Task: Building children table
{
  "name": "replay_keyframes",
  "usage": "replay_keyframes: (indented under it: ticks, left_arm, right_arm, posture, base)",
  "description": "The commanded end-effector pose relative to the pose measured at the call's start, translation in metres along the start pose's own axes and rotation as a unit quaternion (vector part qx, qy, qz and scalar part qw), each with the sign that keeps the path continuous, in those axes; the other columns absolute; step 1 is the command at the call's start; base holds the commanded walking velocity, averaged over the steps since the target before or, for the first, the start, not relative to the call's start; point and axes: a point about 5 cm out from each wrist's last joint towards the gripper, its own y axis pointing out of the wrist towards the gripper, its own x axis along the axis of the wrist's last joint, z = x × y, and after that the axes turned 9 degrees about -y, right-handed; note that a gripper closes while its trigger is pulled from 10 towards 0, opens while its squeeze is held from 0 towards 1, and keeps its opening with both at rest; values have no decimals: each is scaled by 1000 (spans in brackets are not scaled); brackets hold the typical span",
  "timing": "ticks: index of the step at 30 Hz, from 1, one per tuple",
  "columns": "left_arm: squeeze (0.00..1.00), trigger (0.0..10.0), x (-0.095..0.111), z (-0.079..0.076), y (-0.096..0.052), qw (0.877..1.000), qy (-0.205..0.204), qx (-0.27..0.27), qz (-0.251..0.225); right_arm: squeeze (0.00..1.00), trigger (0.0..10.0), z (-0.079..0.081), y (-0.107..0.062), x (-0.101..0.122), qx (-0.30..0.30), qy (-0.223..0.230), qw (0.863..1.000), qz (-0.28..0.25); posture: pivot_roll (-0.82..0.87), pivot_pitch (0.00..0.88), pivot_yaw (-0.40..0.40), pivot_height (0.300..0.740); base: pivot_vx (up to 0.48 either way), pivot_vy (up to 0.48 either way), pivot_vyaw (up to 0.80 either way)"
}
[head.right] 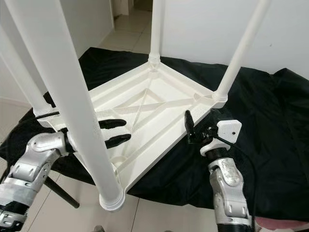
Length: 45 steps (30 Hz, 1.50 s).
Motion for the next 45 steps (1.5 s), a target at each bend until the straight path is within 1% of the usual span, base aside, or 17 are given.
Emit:
replay_keyframes:
  ticks: [1, 2, 3, 5, 16, 21, 22, 24, 26, 28, 31, 35, 36, 38, 39, 40, 45]
  left_arm:
    - [0, 10000, -1, -10, -2, 997, 6, -72, 12]
    - [0, 10000, -2, -12, -4, 996, 12, -90, 27]
    - [0, 10000, -2, -12, -4, 996, 12, -90, 27]
    - [0, 10000, -5, -18, -13, 990, 27, -123, 60]
    - [0, 10000, -20, -28, -31, 979, 28, -158, 126]
    - [0, 10000, -38, -35, -39, 963, 36, -182, 194]
    - [0, 10000, -38, -35, -39, 963, 36, -182, 194]
    - [0, 10000, -53, -33, -38, 953, 39, -176, 242]
    - [0, 10000, -58, -32, -38, 949, 41, -173, 262]
    - [0, 10000, -67, -24, -30, 945, 64, -145, 286]
    - [0, 10000, -72, -16, -18, 947, 79, -116, 288]
    - [0, 10000, -71, -6, 1, 956, 96, -72, 268]
    - [0, 10000, -71, -6, 1, 956, 96, -72, 268]
    - [0, 10000, -68, -1, 15, 962, 100, -50, 248]
    - [0, 10000, -68, -1, 15, 962, 100, -50, 248]
    - [0, 10000, -65, 0, 27, 967, 97, -42, 231]
    - [0, 10000, -65, -1, 38, 969, 99, -40, 223]
  right_arm:
    - [0, 10000, 3, -3, 1, 34, 3, 999, 6]
    - [0, 10000, 8, -7, 3, 81, -8, 997, 9]
    - [0, 10000, 8, -7, 3, 81, -8, 997, 9]
    - [0, 10000, 11, -13, 9, 153, -23, 988, 16]
    - [0, 10000, 5, -11, 13, 165, -31, 986, 19]
    - [0, 10000, 6, -7, 15, 167, -23, 986, 14]
    - [0, 10000, 6, -7, 15, 167, -23, 986, 14]
    - [0, 10000, 5, -4, 17, 165, -23, 986, 11]
    - [0, 10000, 4, -2, 17, 163, -23, 986, 10]
    - [0, 10000, 4, 0, 18, 161, -19, 987, 8]
    - [0, 10000, 5, 1, 18, 157, -15, 987, 7]
    - [0, 10000, 6, 3, 18, 151, -11, 989, 5]
    - [0, 10000, 6, 3, 18, 151, -11, 989, 5]
    - [0, 10000, 7, 3, 18, 143, -8, 990, 4]
    - [0, 10000, 7, 3, 18, 143, -8, 990, 4]
    - [0, 10000, 8, 4, 17, 135, -3, 991, 3]
    - [0, 10000, 10, 6, 18, 124, 5, 992, -1]
  posture:
    - [-39, 0, -9, 740]
    - [-36, 0, -12, 740]
    - [-36, 0, -12, 740]
    - [-34, 0, -14, 740]
    - [-31, 0, -15, 740]
    - [-35, 0, -14, 740]
    - [-35, 0, -14, 740]
    - [-41, 0, -14, 740]
    - [-41, 0, -14, 740]
    - [-46, 0, -15, 740]
    - [-48, 0, -15, 740]
    - [-57, 0, -9, 740]
    - [-57, 0, -9, 740]
    - [-69, 0, 4, 740]
    - [-69, 0, 4, 740]
    - [-72, 0, 3, 740]
    - [-77, 0, 11, 740]
  base:
    - [0, 0, 0]
    - [0, 0, 0]
    - [0, 0, 0]
    - [0, 0, 0]
    - [0, 0, 0]
    - [0, 0, 0]
    - [0, 0, 0]
    - [0, 0, 0]
    - [0, 0, 0]
    - [0, 0, 0]
    - [0, 0, 0]
    - [0, 0, 0]
    - [0, 0, 0]
    - [0, 0, 0]
    - [0, 0, 0]
    - [0, 0, 0]
    - [0, 0, 0]
